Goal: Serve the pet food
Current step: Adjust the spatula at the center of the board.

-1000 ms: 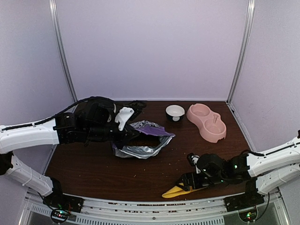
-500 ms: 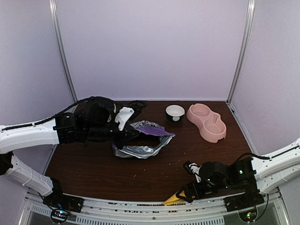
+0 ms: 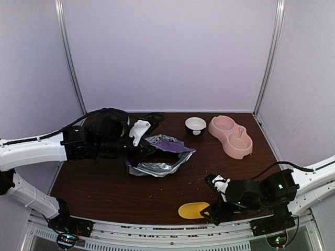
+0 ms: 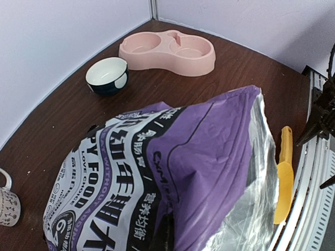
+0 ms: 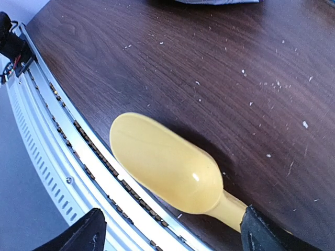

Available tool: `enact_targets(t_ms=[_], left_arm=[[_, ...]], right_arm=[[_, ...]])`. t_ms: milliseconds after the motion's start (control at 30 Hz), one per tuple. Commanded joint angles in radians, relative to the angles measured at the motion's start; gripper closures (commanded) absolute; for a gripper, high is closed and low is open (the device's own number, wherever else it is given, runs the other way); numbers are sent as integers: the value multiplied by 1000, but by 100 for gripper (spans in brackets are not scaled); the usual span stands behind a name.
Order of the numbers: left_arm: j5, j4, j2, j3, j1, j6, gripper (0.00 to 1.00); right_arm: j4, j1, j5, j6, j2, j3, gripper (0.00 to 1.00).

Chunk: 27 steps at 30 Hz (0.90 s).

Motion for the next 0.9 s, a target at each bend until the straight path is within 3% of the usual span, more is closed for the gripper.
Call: enact_targets(t_ms=[0,400,667,867], left_arm=[[-38,-3,28,5,9,12,100],[-33,-3,37,8,8,11,100],[-33,-3,36,9,9,11,100],[-38,-5,29,8,8,13,100]], right_arm=[[-132,55,137,-72,60,78,11],[-225,65,293,-131,279,210,15],[-140,34,236,-131,317,193,21],[-8,-109,74,-106,256,123,25]])
